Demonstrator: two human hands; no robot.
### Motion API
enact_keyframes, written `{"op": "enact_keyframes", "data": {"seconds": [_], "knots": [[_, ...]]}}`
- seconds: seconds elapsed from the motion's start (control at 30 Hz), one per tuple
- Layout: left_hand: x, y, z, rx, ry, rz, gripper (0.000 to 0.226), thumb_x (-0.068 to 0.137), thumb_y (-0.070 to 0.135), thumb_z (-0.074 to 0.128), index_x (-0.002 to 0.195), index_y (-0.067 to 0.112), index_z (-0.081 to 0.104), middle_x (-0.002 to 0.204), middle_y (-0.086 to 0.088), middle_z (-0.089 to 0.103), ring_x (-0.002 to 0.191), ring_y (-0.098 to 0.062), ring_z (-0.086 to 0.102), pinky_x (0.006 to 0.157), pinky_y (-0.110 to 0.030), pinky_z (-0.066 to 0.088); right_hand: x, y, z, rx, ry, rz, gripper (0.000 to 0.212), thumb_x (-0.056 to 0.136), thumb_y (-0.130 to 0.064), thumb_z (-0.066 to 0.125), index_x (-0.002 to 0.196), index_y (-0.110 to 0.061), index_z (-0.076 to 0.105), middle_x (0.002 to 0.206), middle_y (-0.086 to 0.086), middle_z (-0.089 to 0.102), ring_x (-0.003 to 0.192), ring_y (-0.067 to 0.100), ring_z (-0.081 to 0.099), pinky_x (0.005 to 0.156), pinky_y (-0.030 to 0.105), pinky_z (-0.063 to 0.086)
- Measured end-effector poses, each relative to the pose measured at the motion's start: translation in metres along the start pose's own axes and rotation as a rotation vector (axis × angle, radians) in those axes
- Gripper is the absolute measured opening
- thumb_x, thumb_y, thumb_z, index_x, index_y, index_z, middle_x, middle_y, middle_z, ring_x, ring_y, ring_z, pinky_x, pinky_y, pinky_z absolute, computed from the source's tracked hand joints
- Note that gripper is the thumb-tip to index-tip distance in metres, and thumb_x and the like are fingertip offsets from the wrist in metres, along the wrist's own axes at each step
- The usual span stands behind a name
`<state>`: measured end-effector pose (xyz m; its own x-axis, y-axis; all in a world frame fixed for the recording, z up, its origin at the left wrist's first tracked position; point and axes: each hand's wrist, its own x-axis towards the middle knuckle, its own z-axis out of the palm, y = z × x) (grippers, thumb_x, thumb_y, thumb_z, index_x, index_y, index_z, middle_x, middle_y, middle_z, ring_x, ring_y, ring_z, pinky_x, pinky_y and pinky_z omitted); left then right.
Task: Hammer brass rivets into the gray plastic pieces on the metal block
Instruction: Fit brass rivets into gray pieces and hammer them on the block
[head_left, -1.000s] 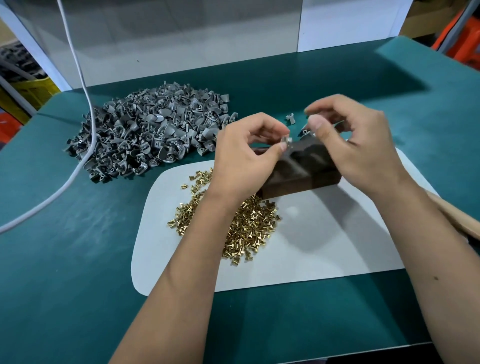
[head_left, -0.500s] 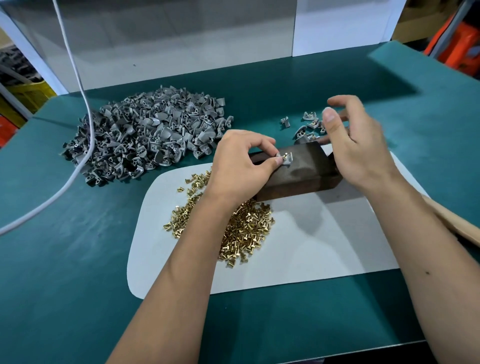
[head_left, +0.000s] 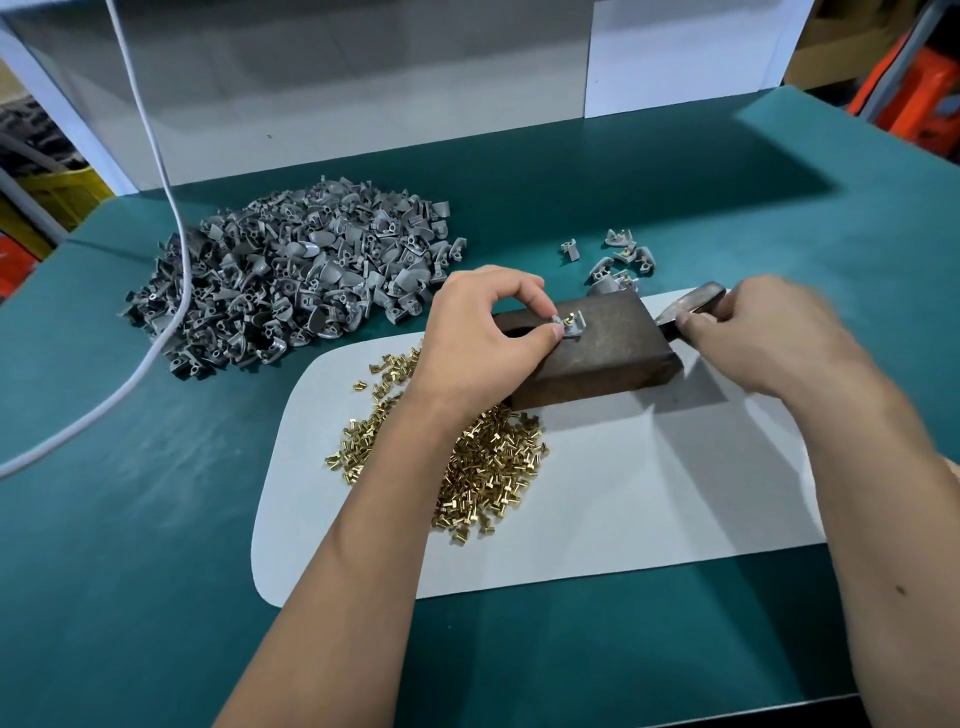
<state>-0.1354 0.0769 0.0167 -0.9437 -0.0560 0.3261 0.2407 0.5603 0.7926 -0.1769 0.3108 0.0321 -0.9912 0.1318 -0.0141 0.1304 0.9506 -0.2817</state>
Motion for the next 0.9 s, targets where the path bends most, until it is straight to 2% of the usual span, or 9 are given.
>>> {"op": "enact_keyframes", "data": {"seconds": [0.07, 0.2, 0.33, 0.43, 0.53, 0.6, 0.67, 0.8, 0.9], "knots": [[0.000, 0.000, 0.000, 0.001, -0.007, -0.011, 0.016, 0.079, 0.021, 0.084, 0.073, 0.030, 0.072, 0.111, 0.013, 0.072, 0.117, -0.008, 0.060, 0.109, -0.043, 0.043, -0.001, 0.001, -0.002, -0.049, -0.021, -0.037, 0.034, 0.093, -0.031, 0.065, 0.070, -0.006, 0.060, 0.066, 0.015, 0.051, 0.079, 0.038, 0.052, 0.064, 0.034, 0.033], [0.001, 0.000, 0.002, -0.003, -0.028, -0.035, 0.013, 0.080, 0.020, 0.083, 0.073, 0.025, 0.074, 0.112, 0.011, 0.073, 0.117, -0.009, 0.061, 0.109, -0.041, 0.043, 0.001, 0.001, -0.002, -0.069, -0.003, -0.038, 0.029, 0.099, -0.027, 0.060, 0.082, -0.003, 0.066, 0.068, 0.013, 0.051, 0.077, 0.038, 0.050, 0.065, 0.033, 0.034], [0.002, 0.002, 0.001, -0.007, -0.038, -0.048, 0.012, 0.081, 0.018, 0.083, 0.073, 0.024, 0.075, 0.111, 0.009, 0.074, 0.112, -0.004, 0.064, 0.107, -0.034, 0.045, 0.006, -0.004, -0.008, 0.023, 0.097, -0.068, 0.027, 0.103, -0.025, 0.052, 0.097, -0.001, 0.064, 0.091, 0.025, 0.060, 0.081, 0.038, 0.048, 0.071, 0.037, 0.038], [0.002, 0.003, 0.001, 0.001, -0.036, -0.058, 0.012, 0.081, 0.018, 0.083, 0.073, 0.023, 0.076, 0.110, 0.009, 0.074, 0.111, -0.004, 0.065, 0.106, -0.033, 0.046, 0.005, -0.012, -0.020, 0.188, 0.156, -0.131, 0.031, 0.104, -0.026, 0.049, 0.087, -0.001, 0.059, 0.078, 0.022, 0.057, 0.073, 0.041, 0.050, 0.059, 0.038, 0.036], [0.001, 0.003, 0.002, -0.045, -0.044, -0.083, 0.013, 0.080, 0.017, 0.084, 0.073, 0.023, 0.076, 0.111, 0.008, 0.075, 0.110, -0.005, 0.067, 0.106, -0.036, 0.049, -0.010, -0.025, -0.036, 0.336, 0.164, -0.266, 0.037, 0.101, -0.029, 0.056, 0.074, -0.004, 0.058, 0.061, 0.012, 0.051, 0.059, 0.032, 0.043, 0.051, 0.035, 0.033], [0.001, 0.002, 0.002, -0.066, -0.047, -0.099, 0.012, 0.079, 0.016, 0.084, 0.073, 0.023, 0.076, 0.111, 0.007, 0.075, 0.109, -0.005, 0.068, 0.105, -0.037, 0.051, -0.021, -0.035, -0.040, 0.375, 0.121, -0.371, 0.037, 0.102, -0.032, 0.055, 0.078, -0.006, 0.064, 0.065, 0.016, 0.059, 0.062, 0.036, 0.051, 0.057, 0.040, 0.045], [0.002, 0.002, 0.003, -0.080, -0.051, -0.107, 0.012, 0.079, 0.015, 0.084, 0.073, 0.023, 0.077, 0.111, 0.005, 0.075, 0.108, -0.007, 0.069, 0.102, -0.039, 0.053, -0.031, -0.043, -0.040, 0.379, 0.048, -0.444, 0.035, 0.104, -0.032, 0.052, 0.082, -0.011, 0.069, 0.071, 0.016, 0.064, 0.068, 0.035, 0.059, 0.065, 0.043, 0.050], [0.002, 0.002, 0.002, -0.095, -0.050, -0.115, 0.017, 0.079, 0.013, 0.084, 0.072, 0.026, 0.075, 0.110, 0.005, 0.075, 0.106, -0.007, 0.070, 0.099, -0.039, 0.056, -0.036, -0.051, -0.035, 0.263, -0.004, -0.499, 0.035, 0.106, -0.035, 0.048, 0.087, -0.013, 0.067, 0.069, 0.007, 0.058, 0.070, 0.032, 0.057, 0.063, 0.039, 0.043], [0.002, 0.001, 0.002, -0.091, -0.053, -0.114, 0.017, 0.079, 0.018, 0.084, 0.071, 0.028, 0.075, 0.110, 0.006, 0.075, 0.110, -0.008, 0.068, 0.103, -0.040, 0.053, -0.036, -0.048, -0.040, 0.269, 0.113, -0.514, 0.035, 0.106, -0.038, 0.046, 0.087, -0.014, 0.065, 0.071, 0.006, 0.058, 0.070, 0.034, 0.055, 0.062, 0.038, 0.042]]}}
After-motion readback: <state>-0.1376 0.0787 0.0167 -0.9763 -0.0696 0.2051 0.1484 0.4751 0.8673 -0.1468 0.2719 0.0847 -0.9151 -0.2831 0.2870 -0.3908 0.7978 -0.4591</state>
